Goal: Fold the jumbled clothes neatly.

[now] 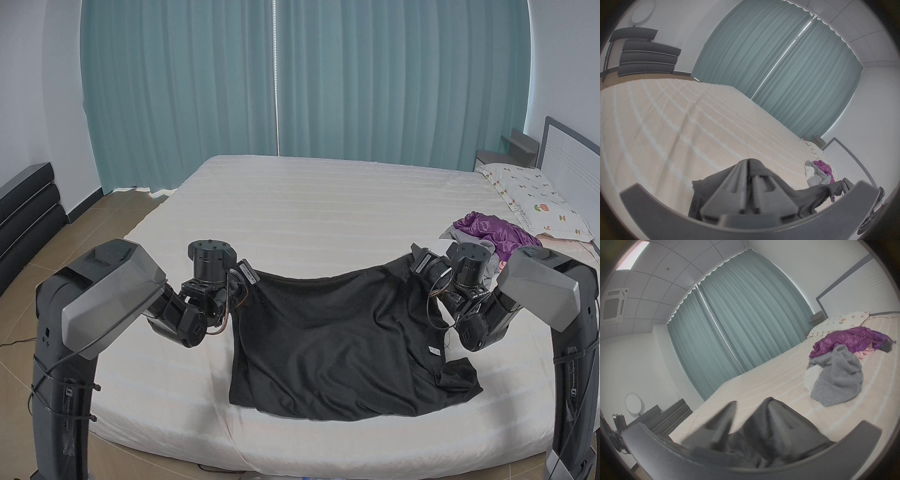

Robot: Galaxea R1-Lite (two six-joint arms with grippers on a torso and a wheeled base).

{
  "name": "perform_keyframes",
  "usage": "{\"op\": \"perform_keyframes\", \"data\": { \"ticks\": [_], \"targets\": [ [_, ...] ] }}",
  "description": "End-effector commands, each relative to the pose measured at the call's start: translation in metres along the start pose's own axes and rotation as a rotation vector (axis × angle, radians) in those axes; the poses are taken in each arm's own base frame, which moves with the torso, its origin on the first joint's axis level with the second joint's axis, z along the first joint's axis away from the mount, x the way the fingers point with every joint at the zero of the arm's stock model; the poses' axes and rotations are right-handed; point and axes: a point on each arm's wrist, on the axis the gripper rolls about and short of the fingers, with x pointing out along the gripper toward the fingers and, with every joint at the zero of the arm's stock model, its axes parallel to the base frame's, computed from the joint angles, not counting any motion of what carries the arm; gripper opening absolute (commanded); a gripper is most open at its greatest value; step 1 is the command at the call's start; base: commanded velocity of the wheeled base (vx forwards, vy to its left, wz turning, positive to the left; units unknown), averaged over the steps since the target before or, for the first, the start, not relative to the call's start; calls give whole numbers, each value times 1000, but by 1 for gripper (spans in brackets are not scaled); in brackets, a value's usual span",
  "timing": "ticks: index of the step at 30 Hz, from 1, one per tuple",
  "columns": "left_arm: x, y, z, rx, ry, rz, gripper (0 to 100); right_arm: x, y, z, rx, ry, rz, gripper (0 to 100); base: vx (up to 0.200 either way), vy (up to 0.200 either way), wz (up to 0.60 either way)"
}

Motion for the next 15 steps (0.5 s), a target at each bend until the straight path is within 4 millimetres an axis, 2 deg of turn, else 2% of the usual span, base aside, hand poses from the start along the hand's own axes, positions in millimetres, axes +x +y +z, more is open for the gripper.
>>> {"op": "perform_keyframes", "data": {
  "ticks": [1,4,6,10,12,15],
  "targets": [
    [20,16,-34,13,47,38,100,9,-20,-43,-8,73,-35,100,0,0,0],
    [24,17,-37,10,-2,52,100,10,-26,-51,-8,76,-42,100,0,0,0],
    [25,15,-35,3,-40,48,100,13,-26,-47,-3,54,-40,100,0,0,0],
    [28,12,-21,-21,-133,50,100,22,-25,-22,56,-79,-108,100,0,0,0],
    [29,13,-17,-25,-145,53,100,20,-27,-17,71,-88,-121,100,0,0,0],
    [27,19,-23,-3,-110,84,100,14,-29,-16,86,-75,-134,100,0,0,0]
  ]
}}
